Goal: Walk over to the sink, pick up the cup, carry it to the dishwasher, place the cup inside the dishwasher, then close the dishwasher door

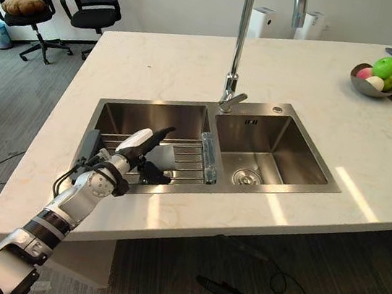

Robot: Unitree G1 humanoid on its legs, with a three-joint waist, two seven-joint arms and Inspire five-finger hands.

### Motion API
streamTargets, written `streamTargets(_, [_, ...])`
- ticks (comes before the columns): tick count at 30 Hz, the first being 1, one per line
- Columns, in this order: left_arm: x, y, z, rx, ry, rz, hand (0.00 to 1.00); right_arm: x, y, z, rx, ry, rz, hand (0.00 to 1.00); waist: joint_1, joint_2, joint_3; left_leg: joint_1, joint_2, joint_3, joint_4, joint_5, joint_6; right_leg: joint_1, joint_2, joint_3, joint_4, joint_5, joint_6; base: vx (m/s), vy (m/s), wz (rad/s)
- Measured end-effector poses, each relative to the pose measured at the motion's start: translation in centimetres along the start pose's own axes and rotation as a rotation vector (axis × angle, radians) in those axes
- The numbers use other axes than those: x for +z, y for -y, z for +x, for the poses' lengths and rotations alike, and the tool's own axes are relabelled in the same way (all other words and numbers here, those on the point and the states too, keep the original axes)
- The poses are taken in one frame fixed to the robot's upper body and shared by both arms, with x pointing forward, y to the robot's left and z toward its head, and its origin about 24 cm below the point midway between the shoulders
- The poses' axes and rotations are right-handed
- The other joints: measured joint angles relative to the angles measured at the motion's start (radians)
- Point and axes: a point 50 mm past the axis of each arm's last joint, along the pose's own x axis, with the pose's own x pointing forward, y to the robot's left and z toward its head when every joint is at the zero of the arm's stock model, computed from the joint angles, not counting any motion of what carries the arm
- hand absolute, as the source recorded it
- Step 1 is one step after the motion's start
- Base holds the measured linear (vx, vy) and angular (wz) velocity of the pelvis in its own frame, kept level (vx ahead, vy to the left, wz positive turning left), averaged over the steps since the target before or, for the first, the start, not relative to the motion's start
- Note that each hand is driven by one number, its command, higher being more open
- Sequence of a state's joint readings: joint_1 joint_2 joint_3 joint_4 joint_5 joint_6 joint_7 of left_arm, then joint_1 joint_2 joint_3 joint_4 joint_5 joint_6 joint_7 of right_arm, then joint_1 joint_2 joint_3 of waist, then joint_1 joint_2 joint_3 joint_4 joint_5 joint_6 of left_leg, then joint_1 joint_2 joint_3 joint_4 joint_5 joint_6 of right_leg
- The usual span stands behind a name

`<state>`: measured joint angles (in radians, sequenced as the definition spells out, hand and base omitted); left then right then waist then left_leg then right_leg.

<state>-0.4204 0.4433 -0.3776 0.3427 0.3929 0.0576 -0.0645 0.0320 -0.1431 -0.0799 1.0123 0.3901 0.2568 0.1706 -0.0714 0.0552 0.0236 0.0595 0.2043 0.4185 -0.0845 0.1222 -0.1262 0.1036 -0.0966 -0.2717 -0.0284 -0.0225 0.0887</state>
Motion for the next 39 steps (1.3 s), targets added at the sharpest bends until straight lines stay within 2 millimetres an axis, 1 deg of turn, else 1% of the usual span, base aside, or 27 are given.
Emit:
streamTargets(5, [-0.8,-0.4,0.3,0.025,-0.036,0.015,1.0,0.1,-0.2,0.0,0.005,0.003,-0.01,1.0,-0.005,0.0,0.005,0.001,-0.001,0.014,-0.001,0.0,0.0,0.001,0.002,0.014,-0.025,0.018,0.001,-0.01,-0.006,-0.09])
streamTargets(10, [-1.3,-0.8,0.4,0.043,-0.065,0.094,1.0,0.4,-0.4,0.1,0.012,0.005,-0.023,1.0,-0.025,0.0,0.006,0.002,-0.001,0.02,-0.002,-0.001,-0.001,0.001,0.002,0.019,-0.031,0.025,0.002,0.0,-0.005,-0.03])
streamTargets(17, [-1.7,-1.8,1.4,-0.026,-0.142,0.212,1.0,0.5,-0.7,0.1,0.019,-0.006,-0.029,1.0,-0.033,0.0,0.01,0.013,-0.002,0.05,-0.003,-0.002,-0.002,0.003,0.002,0.047,-0.055,0.049,0.003,-0.03,-0.004,-0.12])
streamTargets(23, [-2.4,-2.4,1.8,-0.056,-0.191,0.216,1.0,0.8,-0.9,0.1,0.027,-0.003,-0.033,1.0,-0.054,0.0,0.01,0.014,-0.002,0.053,-0.006,-0.002,-0.003,0.003,0.001,0.049,-0.056,0.051,0.005,-0.01,-0.002,-0.01])
streamTargets(27, [-2.4,-2.5,1.7,-0.055,-0.19,0.211,1.0,0.8,-0.9,0.1,0.028,-0.009,-0.033,1.0,-0.054,0.0,0.01,0.014,-0.003,0.051,-0.006,-0.002,-0.003,0.004,0.001,0.045,-0.056,0.051,0.006,0.0,-0.004,0.01])
streamTargets(30, [-2.3,-2.6,1.7,-0.05,-0.184,0.173,1.0,0.8,-0.9,0.1,0.028,-0.013,-0.032,1.0,-0.053,0.0,0.01,0.014,-0.005,0.043,-0.007,-0.002,-0.003,0.009,-0.001,0.035,-0.056,0.051,0.006,-0.02,-0.016,0.07])
streamTargets(34, [-2.3,-2.5,1.2,-0.035,-0.17,0.155,1.0,0.7,-0.9,0.1,0.027,-0.017,-0.029,1.0,-0.051,0.0,0.01,0.014,-0.008,0.032,-0.007,-0.002,-0.002,0.016,-0.005,0.02,-0.056,0.05,0.007,-0.02,-0.01,0.08])
streamTargets(39, [-2.4,-2.0,-0.3,-0.015,-0.146,0.124,1.0,0.6,-0.8,0.1,0.015,-0.029,-0.022,1.0,-0.039,-0.002,0.011,0.012,-0.014,0.011,-0.008,-0.002,-0.002,0.026,-0.009,-0.004,-0.056,0.047,0.011,-0.01,-0.009,0.1])
